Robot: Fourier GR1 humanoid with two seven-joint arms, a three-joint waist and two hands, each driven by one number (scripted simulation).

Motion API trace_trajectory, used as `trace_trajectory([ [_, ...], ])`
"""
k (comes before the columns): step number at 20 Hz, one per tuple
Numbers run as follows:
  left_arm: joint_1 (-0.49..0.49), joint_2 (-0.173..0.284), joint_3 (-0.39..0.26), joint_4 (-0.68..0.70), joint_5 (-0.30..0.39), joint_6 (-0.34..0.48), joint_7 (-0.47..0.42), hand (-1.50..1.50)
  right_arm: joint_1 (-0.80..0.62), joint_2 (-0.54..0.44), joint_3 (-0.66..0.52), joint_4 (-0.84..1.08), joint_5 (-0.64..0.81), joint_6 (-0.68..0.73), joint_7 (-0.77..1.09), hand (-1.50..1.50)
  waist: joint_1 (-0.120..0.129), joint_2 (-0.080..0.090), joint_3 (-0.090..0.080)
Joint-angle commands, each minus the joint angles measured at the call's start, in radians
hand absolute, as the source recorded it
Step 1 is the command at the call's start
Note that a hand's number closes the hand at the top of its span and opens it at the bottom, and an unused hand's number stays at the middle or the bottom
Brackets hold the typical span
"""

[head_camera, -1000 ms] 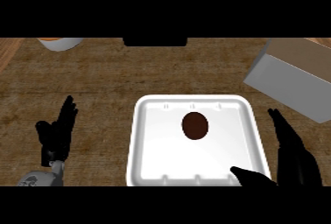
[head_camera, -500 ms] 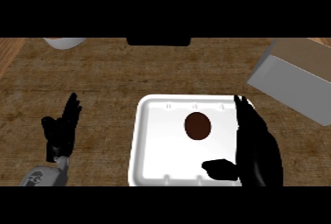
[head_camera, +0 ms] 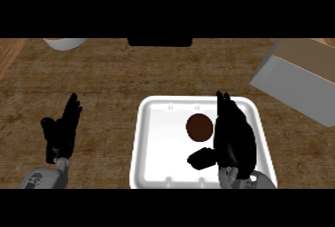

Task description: Pick the cupcake from the tray and place it in the cardboard box

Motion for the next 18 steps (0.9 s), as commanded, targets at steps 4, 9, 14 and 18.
trace_trajectory([
  [4,-0.023,-0.018,-0.001,0.002,-0.015,0.011,0.023,0.0,-0.099,0.033,-0.005,0.13,-0.02,0.031,0.258,-1.5,0.0,0.001,0.001],
  [9,-0.02,-0.001,-0.003,-0.001,-0.019,-0.014,0.043,0.0,-0.133,0.033,-0.007,0.188,-0.042,0.025,0.259,-1.5,0.003,-0.002,0.001],
  [14,0.009,-0.012,0.011,0.006,-0.018,-0.016,0.004,0.0,-0.16,0.033,-0.035,0.246,-0.05,0.002,0.259,-1.5,0.002,-0.003,0.001],
  [18,-0.002,-0.001,0.02,0.002,-0.015,-0.032,0.021,0.0,-0.149,0.033,-0.023,0.293,-0.066,-0.062,0.259,-1.5,0.003,-0.001,0.001],
])
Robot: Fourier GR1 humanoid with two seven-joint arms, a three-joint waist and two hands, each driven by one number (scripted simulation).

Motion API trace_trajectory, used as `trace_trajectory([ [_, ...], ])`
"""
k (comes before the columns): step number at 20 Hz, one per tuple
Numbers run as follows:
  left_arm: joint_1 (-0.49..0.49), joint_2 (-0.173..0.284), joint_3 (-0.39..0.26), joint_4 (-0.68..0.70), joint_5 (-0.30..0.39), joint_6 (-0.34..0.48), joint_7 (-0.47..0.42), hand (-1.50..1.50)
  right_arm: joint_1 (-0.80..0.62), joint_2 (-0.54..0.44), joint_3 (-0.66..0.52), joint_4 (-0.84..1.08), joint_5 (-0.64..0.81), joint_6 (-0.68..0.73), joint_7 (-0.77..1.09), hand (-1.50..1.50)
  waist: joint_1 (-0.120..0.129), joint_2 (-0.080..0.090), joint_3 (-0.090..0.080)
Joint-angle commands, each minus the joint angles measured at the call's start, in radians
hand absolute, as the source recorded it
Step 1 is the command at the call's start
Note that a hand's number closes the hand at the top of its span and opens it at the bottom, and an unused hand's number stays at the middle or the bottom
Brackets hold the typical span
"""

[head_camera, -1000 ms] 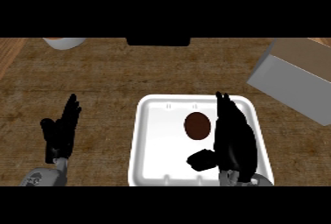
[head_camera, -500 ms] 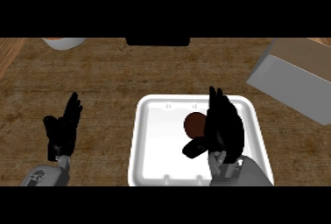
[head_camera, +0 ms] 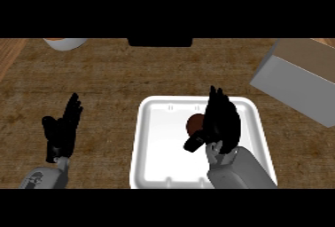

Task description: Pick the cupcake from the tray and place it in the cardboard box

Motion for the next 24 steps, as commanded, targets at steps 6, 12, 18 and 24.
trace_trajectory([
  [6,-0.025,0.033,0.046,0.038,0.017,-0.052,-0.009,0.0,-0.042,0.015,0.011,0.114,-0.009,-0.028,0.234,-1.5,-0.003,0.002,0.0],
  [12,0.002,-0.009,0.032,0.029,-0.008,-0.017,-0.027,0.0,-0.096,0.015,-0.047,0.174,-0.045,0.015,0.232,-1.5,-0.001,0.001,0.001],
  [18,0.008,-0.011,0.015,-0.042,-0.019,-0.013,0.035,0.0,-0.094,0.015,0.001,0.212,-0.054,-0.046,0.234,-1.5,0.006,-0.001,0.002],
  [24,-0.005,-0.03,0.017,-0.028,-0.046,0.007,0.021,0.0,-0.115,0.015,-0.012,0.31,-0.078,-0.077,0.188,-1.5,0.003,0.002,0.002],
])
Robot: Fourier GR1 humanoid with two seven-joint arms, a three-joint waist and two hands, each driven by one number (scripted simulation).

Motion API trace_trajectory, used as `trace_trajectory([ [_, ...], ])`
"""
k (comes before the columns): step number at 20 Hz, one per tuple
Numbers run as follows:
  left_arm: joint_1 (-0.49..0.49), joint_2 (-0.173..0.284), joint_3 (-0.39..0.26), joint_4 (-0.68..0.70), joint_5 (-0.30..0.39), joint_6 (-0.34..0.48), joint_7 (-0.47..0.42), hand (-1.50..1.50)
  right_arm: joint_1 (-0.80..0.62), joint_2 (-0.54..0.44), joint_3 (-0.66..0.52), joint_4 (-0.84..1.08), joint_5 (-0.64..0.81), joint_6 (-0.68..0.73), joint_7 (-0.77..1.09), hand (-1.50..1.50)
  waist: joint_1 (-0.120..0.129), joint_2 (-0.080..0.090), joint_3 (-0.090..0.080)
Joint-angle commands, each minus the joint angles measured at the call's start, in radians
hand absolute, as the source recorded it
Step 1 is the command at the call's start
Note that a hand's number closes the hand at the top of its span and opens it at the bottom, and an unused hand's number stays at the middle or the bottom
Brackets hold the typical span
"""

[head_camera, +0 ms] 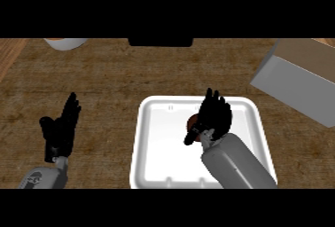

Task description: Pick the cupcake from the tray and place it in the cardboard box

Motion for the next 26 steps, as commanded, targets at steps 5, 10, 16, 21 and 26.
trace_trajectory([
  [5,0.017,0.0,0.034,0.037,0.012,-0.047,-0.035,0.0,0.013,0.015,0.016,0.032,-0.003,-0.069,0.17,-1.5,-0.009,0.0,0.0],
  [10,-0.005,-0.025,0.016,0.024,-0.021,-0.011,-0.002,0.0,0.039,0.015,0.025,0.106,0.014,-0.131,0.115,-1.5,-0.01,0.001,0.0],
  [16,0.052,-0.038,0.0,-0.084,-0.058,0.014,0.046,0.0,0.005,0.015,0.076,0.102,-0.035,-0.103,0.101,1.5,-0.005,-0.001,0.001],
  [21,0.02,-0.043,0.042,0.002,-0.05,-0.026,-0.009,0.0,-0.066,0.015,0.053,0.232,0.068,-0.184,-0.001,1.5,-0.005,0.001,0.0],
  [26,0.024,-0.054,0.048,0.014,-0.049,-0.052,-0.015,0.0,-0.087,0.015,0.099,0.143,0.089,-0.155,0.081,1.5,-0.007,0.0,0.0],
])
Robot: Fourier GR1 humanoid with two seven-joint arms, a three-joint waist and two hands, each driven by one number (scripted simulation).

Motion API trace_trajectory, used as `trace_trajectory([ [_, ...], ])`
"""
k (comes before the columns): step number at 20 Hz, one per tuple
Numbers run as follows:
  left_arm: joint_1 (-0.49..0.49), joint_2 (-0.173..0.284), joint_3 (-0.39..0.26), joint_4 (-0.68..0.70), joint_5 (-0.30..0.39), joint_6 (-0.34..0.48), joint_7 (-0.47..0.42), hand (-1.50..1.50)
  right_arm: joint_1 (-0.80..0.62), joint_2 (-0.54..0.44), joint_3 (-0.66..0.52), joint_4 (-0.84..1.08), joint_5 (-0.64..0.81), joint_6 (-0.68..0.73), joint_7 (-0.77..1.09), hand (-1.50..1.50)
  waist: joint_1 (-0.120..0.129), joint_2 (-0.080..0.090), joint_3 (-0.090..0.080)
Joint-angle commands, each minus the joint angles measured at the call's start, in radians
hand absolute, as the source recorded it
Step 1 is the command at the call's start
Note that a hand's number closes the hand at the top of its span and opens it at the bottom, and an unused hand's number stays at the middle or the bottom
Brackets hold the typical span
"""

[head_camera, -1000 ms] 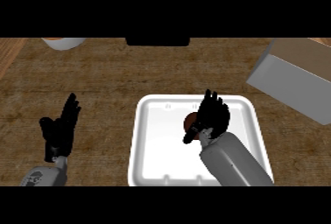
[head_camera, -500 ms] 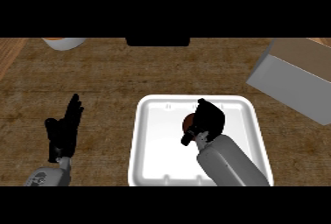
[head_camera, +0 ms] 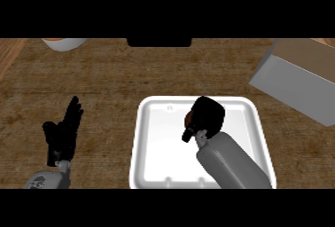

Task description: Pick the cupcake from the tray and place it in the cardboard box

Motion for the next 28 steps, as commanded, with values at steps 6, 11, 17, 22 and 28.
trace_trajectory([
  [6,0.013,-0.022,0.023,-0.006,-0.012,-0.007,-0.007,0.0,0.176,-0.098,0.07,-0.21,-0.002,0.128,-0.171,1.5,-0.013,-0.002,0.001],
  [11,-0.014,0.041,0.078,0.005,0.029,-0.069,0.03,0.0,0.323,-0.272,0.128,-0.478,-0.031,0.185,-0.317,1.5,-0.021,-0.003,0.001],
  [17,0.011,-0.001,0.031,-0.038,-0.03,-0.021,0.037,0.0,0.272,-0.335,0.07,-0.825,-0.02,0.372,-0.203,1.5,-0.016,-0.005,0.0],
  [22,0.01,-0.001,0.057,-0.015,-0.026,-0.021,0.03,0.0,0.287,-0.33,0.029,-1.098,0.005,0.451,-0.09,1.5,-0.02,-0.005,0.0],
  [28,0.004,-0.029,0.037,-0.027,-0.047,-0.015,0.041,0.0,0.201,-0.319,-0.144,-1.249,-0.045,0.612,-0.008,1.5,-0.012,-0.002,0.0],
])
